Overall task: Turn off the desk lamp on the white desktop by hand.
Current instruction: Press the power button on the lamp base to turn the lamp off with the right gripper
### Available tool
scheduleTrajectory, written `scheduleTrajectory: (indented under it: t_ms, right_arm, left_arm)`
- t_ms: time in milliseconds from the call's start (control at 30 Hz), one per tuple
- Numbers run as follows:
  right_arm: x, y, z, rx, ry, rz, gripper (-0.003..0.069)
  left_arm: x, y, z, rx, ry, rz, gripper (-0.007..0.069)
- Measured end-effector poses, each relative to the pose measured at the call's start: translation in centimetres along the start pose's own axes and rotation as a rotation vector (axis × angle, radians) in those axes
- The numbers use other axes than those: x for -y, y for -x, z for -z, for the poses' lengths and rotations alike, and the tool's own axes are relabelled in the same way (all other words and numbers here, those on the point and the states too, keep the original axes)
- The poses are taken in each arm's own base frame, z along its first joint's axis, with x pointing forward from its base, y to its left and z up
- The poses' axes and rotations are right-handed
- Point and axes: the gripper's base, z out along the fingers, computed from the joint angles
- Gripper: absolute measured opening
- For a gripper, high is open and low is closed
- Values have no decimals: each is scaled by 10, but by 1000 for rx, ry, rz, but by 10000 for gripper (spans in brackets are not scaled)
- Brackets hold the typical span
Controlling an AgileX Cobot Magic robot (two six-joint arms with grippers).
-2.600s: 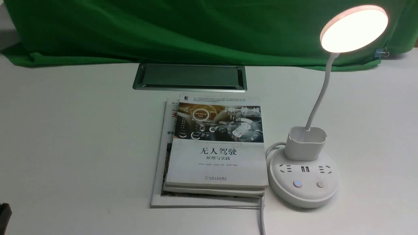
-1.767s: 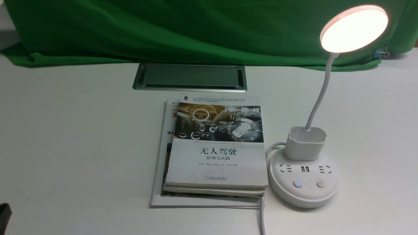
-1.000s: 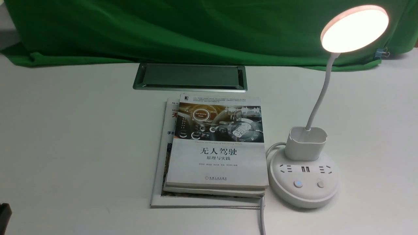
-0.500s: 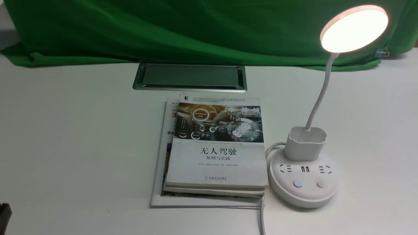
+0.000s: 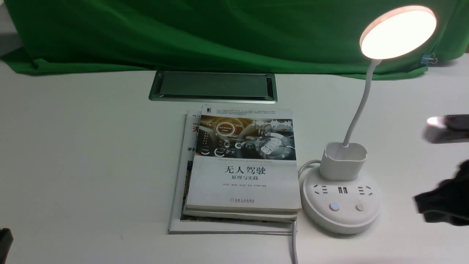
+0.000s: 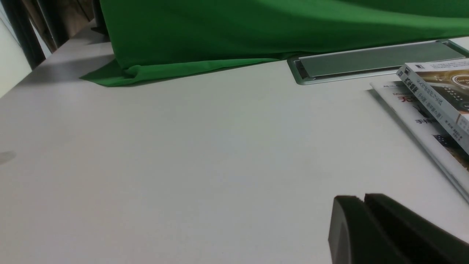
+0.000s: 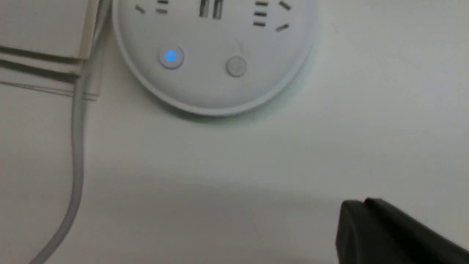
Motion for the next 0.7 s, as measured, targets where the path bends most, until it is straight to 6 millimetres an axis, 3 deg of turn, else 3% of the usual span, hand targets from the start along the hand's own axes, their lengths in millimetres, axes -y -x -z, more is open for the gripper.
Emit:
scheduleTrajectory:
  t_ms: [100, 267, 700]
  right_arm:
    - [-16, 18, -25, -51, 22, 60, 42]
    - [-23, 40, -52, -112, 28, 75, 42]
    - [-22, 58, -86, -141, 22, 68, 35]
  left_arm:
    - [0, 0, 0, 0, 0, 0, 20]
    - [0, 0, 0, 0, 0, 1, 20]
    - [0, 0, 0, 0, 0, 1, 20]
